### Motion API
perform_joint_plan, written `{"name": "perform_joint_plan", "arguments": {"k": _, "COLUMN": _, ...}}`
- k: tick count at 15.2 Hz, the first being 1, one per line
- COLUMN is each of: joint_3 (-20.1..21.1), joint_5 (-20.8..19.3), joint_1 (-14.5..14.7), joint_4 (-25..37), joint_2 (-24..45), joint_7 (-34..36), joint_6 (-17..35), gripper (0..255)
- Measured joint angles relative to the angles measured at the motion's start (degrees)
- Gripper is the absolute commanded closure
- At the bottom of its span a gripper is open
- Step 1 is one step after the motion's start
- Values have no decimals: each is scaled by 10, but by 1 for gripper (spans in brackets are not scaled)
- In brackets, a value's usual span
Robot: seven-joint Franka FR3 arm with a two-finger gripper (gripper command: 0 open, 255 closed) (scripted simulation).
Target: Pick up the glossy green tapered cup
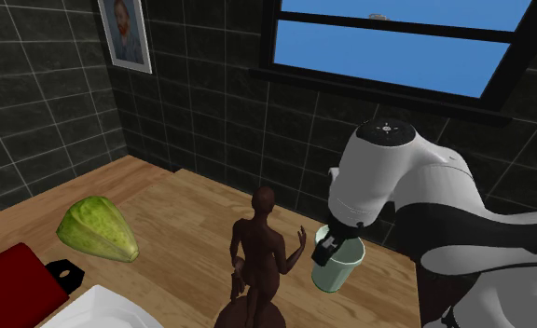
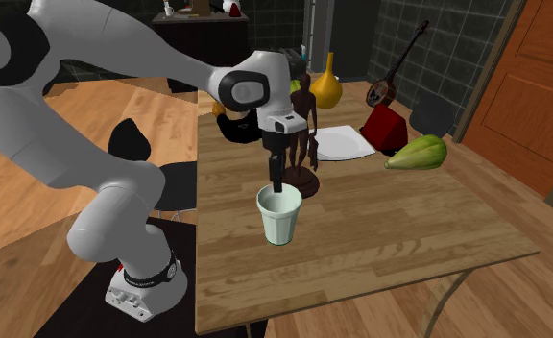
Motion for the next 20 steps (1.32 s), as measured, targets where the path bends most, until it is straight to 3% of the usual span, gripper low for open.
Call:
{"name": "perform_joint_plan", "arguments": {"k": 8, "joint_3": 33, "joint_5": -5, "joint_1": -11, "joint_4": -30, "joint_2": 44, "joint_7": 28, "joint_6": 70, "gripper": 0}}
{"name": "perform_joint_plan", "arguments": {"k": 9, "joint_3": 34, "joint_5": -5, "joint_1": -11, "joint_4": -32, "joint_2": 45, "joint_7": 29, "joint_6": 74, "gripper": 255}}
{"name": "perform_joint_plan", "arguments": {"k": 20, "joint_3": 33, "joint_5": -5, "joint_1": -11, "joint_4": -31, "joint_2": 45, "joint_7": 28, "joint_6": 73, "gripper": 255}}
